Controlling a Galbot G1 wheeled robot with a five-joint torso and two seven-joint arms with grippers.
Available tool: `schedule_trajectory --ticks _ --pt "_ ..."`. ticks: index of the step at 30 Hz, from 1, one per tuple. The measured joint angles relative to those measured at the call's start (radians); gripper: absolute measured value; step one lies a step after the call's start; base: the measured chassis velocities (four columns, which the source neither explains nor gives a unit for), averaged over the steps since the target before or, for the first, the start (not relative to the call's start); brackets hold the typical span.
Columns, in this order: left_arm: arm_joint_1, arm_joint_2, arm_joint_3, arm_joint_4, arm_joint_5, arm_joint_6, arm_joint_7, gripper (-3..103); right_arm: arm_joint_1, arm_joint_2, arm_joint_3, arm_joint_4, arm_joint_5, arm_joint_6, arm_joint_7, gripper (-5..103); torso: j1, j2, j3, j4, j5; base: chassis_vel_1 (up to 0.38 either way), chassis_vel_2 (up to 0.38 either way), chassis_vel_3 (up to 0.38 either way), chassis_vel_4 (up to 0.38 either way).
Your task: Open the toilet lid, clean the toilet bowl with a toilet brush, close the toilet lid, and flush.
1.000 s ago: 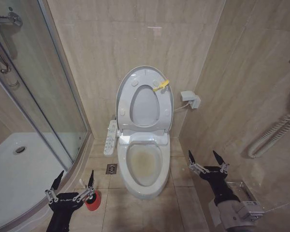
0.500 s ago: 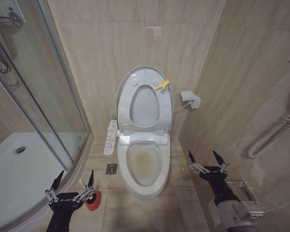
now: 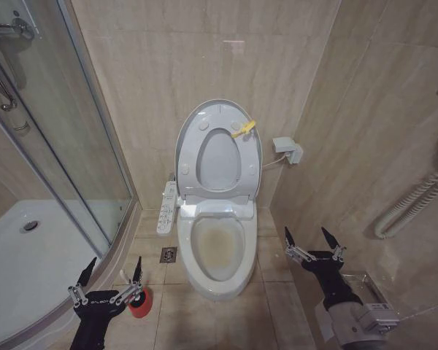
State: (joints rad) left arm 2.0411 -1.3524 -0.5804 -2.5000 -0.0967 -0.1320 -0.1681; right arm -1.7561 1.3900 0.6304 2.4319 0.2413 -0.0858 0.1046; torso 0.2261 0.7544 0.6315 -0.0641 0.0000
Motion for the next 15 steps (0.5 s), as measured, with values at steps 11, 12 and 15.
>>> schedule_trajectory --ticks 11,12,15 --pt "0.0 0.0 0.0 0.0 0.0 0.0 0.0 100 0.0 0.0 0.0 0.0 0.0 0.0 0.0 100 0.0 0.0 0.0 0.0 0.0 0.0 0.0 0.0 0.0" --pt "0.0 0.0 0.0 0.0 0.0 0.0 0.0 100 0.0 0.0 0.0 0.0 0.0 0.0 0.0 100 0.0 0.0 0.0 0.0 0.0 0.0 0.0 0.0 0.0" --pt "0.0 0.0 0.0 0.0 0.0 0.0 0.0 100 0.0 0.0 0.0 0.0 0.0 0.0 0.0 100 0.0 0.0 0.0 0.0 0.0 0.0 0.0 0.0 0.0"
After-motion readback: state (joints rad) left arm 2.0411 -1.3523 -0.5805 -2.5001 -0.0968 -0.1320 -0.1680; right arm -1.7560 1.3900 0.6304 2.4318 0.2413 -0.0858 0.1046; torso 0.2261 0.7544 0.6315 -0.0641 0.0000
